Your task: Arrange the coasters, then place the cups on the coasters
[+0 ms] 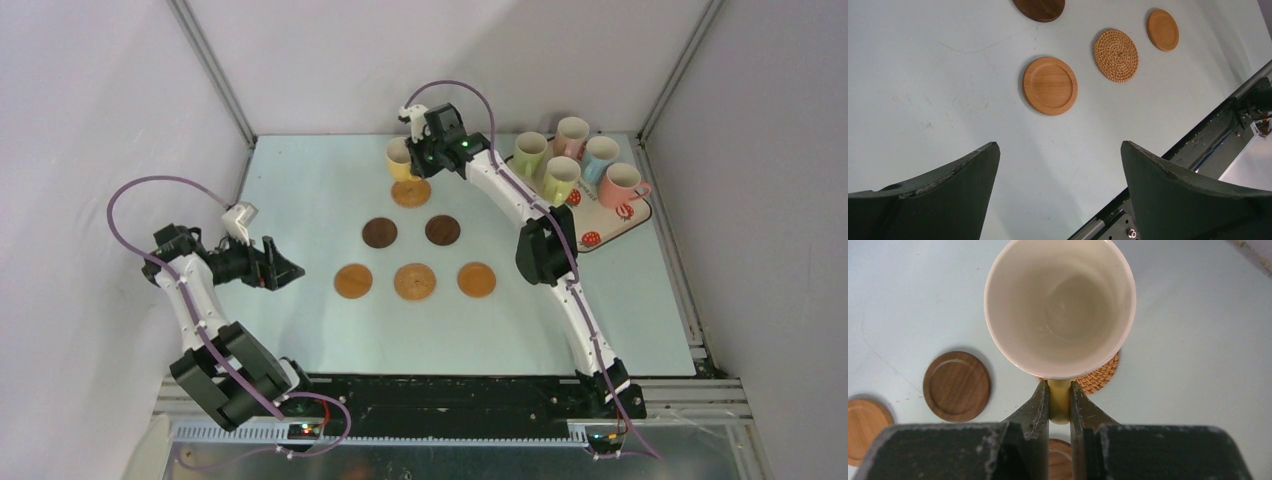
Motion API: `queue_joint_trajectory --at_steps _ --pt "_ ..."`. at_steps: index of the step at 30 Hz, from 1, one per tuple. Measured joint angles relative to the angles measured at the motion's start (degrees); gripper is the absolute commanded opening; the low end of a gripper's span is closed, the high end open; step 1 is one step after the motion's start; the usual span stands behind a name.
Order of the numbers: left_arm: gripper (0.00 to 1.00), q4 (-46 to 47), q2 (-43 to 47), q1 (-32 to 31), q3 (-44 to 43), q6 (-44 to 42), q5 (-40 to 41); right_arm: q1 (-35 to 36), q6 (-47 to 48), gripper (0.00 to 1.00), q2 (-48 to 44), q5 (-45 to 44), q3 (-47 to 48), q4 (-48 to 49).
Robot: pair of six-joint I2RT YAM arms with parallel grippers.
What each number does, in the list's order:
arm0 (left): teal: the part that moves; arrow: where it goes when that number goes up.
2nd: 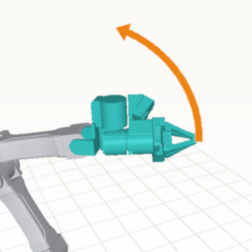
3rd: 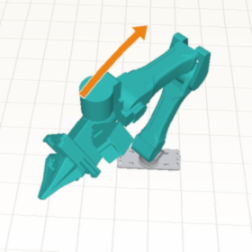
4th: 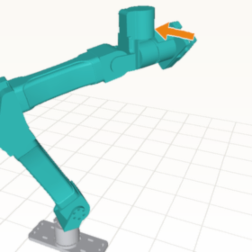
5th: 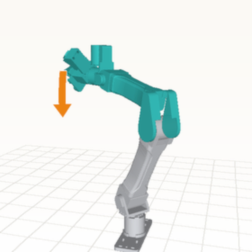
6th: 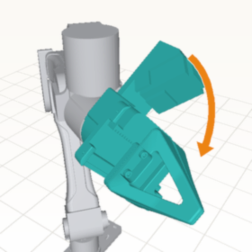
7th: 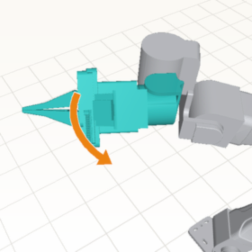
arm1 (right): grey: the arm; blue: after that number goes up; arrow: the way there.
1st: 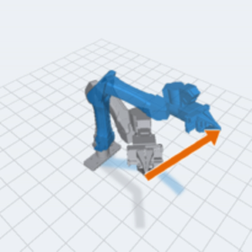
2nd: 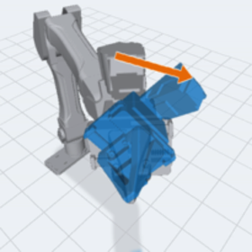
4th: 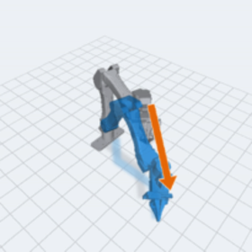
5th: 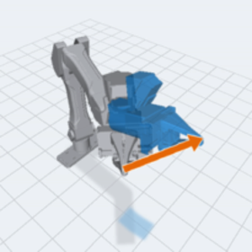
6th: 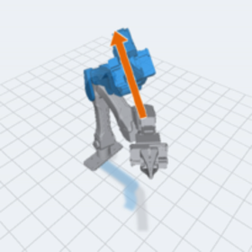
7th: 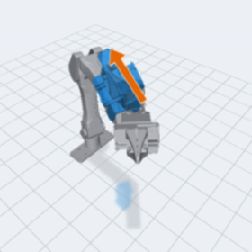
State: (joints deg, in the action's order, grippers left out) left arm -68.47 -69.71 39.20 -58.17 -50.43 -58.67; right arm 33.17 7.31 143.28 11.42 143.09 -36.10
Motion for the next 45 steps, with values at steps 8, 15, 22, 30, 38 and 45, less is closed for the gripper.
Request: queue_joint_trajectory --at_steps 8,15,22,30,38,45 --pt "0.98 0.2 0.0 0.0 0.0 0.0 0.0 -1.4 -1.3 0.00 1.6 1.0 0.0 -0.1" --pt "0.98 0.2 0.0 0.0 0.0 0.0 0.0 -1.9 -1.4 0.00 1.5 2.2 -0.3 0.1" --pt "0.98 0.2 0.0 0.0 0.0 0.0 0.0 -1.9 -1.2 0.00 0.6 3.7 -6.2 0.9" --pt "0.98 0.2 0.0 0.0 0.0 -0.1 -0.1 -1.8 -1.1 0.00 -1.0 3.6 -8.3 1.2" --pt "0.98 0.0 0.0 0.0 0.0 -0.2 -0.2 -1.8 -0.7 0.00 -1.3 3.5 -8.3 1.0" --pt "0.98 -0.2 0.0 0.0 0.0 -0.2 -0.3 -1.8 0.0 0.00 -2.1 3.0 -8.3 0.8"
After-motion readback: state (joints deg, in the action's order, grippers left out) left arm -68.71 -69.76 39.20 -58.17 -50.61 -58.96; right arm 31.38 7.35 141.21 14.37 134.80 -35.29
